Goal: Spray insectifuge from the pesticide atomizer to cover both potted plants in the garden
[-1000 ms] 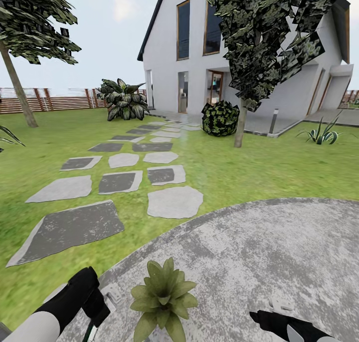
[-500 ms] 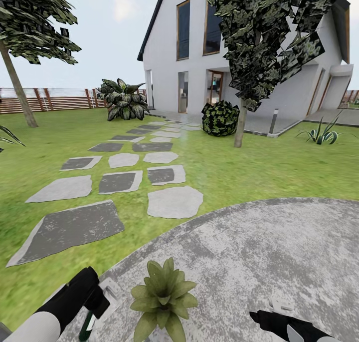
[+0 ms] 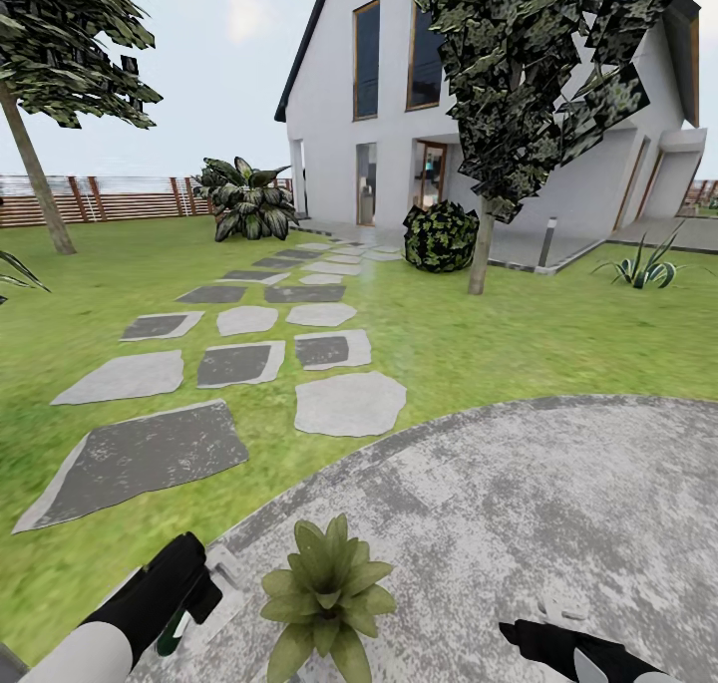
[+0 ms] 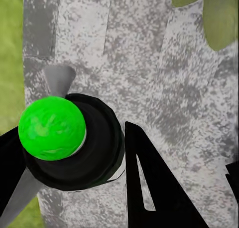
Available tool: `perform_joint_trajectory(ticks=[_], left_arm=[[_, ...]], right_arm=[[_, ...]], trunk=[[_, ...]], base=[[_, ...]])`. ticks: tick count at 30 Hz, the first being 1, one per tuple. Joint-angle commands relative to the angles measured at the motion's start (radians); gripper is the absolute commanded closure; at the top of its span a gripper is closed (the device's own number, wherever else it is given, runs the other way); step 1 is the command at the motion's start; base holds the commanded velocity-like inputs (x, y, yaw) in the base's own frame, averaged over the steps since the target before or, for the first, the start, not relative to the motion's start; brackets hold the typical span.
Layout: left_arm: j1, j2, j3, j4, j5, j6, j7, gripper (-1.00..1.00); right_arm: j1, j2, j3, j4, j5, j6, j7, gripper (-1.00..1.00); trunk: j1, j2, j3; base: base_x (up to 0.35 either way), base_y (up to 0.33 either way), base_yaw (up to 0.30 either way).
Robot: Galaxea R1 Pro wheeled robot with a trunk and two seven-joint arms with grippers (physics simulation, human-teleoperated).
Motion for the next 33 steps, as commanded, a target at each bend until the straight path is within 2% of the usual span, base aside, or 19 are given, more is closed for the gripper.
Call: perform_joint_trajectory(ticks=[1, 4, 7, 10, 12, 15, 17, 21, 33], left_arm=[[-0.001, -0.002, -0.004, -0.001, -0.013, 0.001, -0.014, 1.00], [-0.001, -0.006, -0.003, 0.000, 0.015, -0.001, -0.087, 1.00], [-0.001, -0.002, 0.001, 0.001, 0.044, -0.002, -0.232, 1.00], [-0.001, 0.025, 0.003, 0.002, 0.048, -0.002, -0.337, 1.00], [-0.001, 0.036, 0.003, 0.002, 0.049, -0.001, -0.387, 1.00], [-0.001, 0.039, 0.004, 0.001, 0.050, -0.001, -0.469, 1.00], [-0.001, 0.039, 0.004, 0.001, 0.050, -0.001, -0.503, 1.00], [-0.001, 0.040, 0.004, 0.001, 0.050, -0.001, -0.531, 1.00], [-0.002, 0.040, 0.006, -0.002, 0.051, 0.002, -0.542, 1.00]], right_arm=[[0.000, 0.000, -0.002, -0.001, -0.008, 0.004, 0.004, -1.00], [0.000, 0.000, -0.002, -0.001, -0.008, 0.004, 0.004, -1.00], [0.000, 0.000, -0.002, -0.001, -0.008, 0.004, 0.004, -1.00], [0.000, 0.000, -0.002, -0.001, -0.008, 0.004, 0.004, -1.00], [0.000, 0.000, -0.002, -0.001, -0.008, 0.004, 0.004, -1.00], [0.000, 0.000, -0.002, -0.001, -0.008, 0.004, 0.004, -1.00], [0.000, 0.000, -0.002, -0.001, -0.008, 0.004, 0.004, -1.00], [0.000, 0.000, -0.002, -0.001, -0.009, 0.001, 0.003, -1.00], [0.000, 0.000, -0.005, -0.004, -0.017, -0.006, 0.008, -1.00]], trunk=[[0.000, 0.000, -0.001], [0.000, 0.000, -0.001], [0.000, 0.000, -0.001], [0.000, 0.000, -0.001], [0.000, 0.000, -0.001], [0.000, 0.000, -0.001], [0.000, 0.000, -0.001], [0.000, 0.000, -0.001], [0.000, 0.000, -0.001]], base=[[0.000, 0.000, 0.000], [0.000, 0.000, 0.000], [0.000, 0.000, 0.000], [0.000, 0.000, 0.000], [0.000, 0.000, 0.000], [0.000, 0.000, 0.000], [0.000, 0.000, 0.000], [0.000, 0.000, 0.000], [0.000, 0.000, 0.000]])
